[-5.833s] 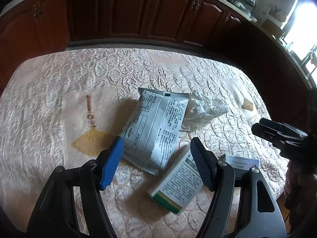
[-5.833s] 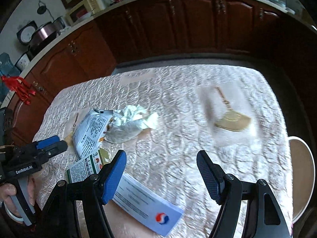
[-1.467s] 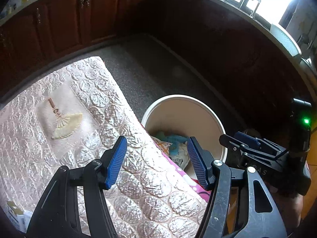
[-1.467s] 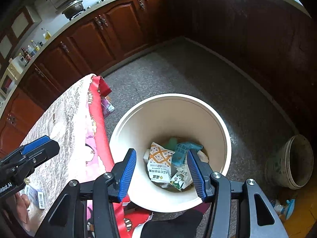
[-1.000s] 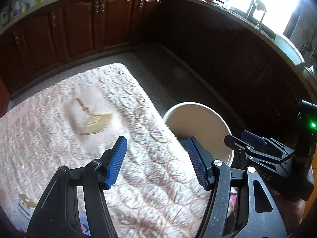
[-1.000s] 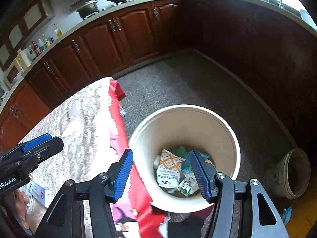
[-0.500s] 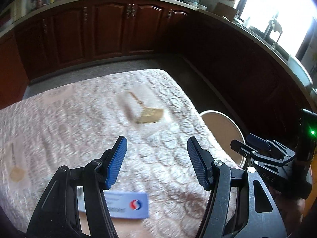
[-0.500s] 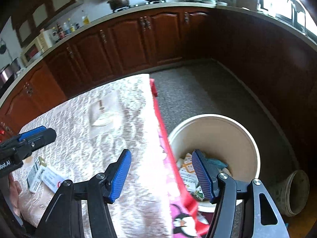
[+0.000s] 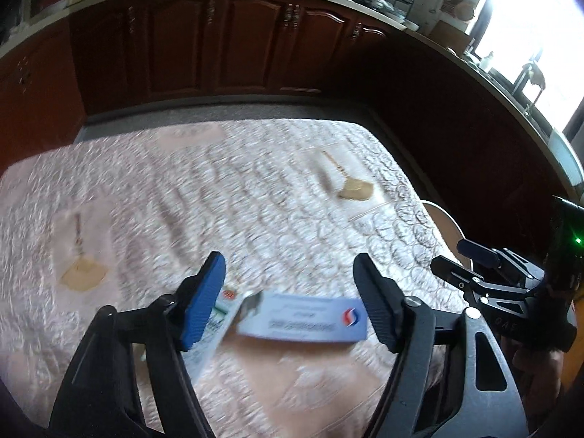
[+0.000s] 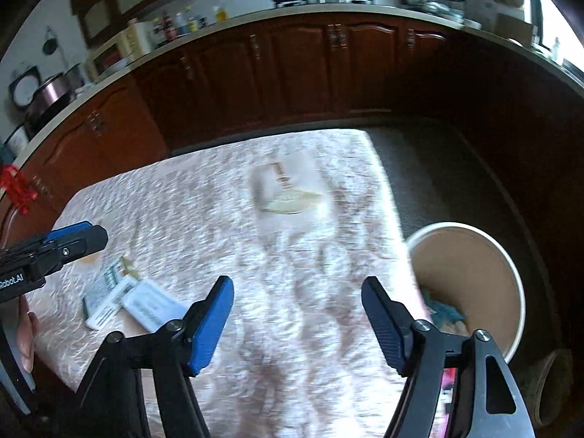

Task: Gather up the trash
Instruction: 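Move both open tools back over the table toward the two medicine boxes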

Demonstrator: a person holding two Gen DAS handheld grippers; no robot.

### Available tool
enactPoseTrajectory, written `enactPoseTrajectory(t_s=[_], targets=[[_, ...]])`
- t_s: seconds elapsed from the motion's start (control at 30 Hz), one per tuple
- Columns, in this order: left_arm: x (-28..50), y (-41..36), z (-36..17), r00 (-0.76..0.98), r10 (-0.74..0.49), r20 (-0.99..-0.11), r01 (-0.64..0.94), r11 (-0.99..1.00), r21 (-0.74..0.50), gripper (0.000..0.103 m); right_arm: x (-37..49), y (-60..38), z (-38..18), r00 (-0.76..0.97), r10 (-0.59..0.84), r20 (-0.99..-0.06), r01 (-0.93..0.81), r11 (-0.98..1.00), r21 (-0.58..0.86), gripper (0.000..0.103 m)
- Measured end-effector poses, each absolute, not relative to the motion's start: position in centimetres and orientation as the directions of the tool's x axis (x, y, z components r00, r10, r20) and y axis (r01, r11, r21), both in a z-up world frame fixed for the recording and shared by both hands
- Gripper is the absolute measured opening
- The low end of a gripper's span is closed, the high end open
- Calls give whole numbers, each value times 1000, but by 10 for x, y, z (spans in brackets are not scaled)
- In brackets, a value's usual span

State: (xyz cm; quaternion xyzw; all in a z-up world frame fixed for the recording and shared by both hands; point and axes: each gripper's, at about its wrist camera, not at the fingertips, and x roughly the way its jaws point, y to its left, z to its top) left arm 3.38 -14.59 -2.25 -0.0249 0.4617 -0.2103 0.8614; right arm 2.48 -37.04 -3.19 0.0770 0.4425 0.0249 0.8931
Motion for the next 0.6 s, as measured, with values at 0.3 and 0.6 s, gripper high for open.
enactPoseTrajectory(t_s=[0.3,0.6], targets=[[24,-96,-44,435,-358,-826,315,920,-232,73,34,-316,-48,532,257,-807,-140,966,216,73],[21,-76,-71,355,-338,-872,354,912,-209,73,46,-281,-76,412,352,-841,-328,918,223,79]])
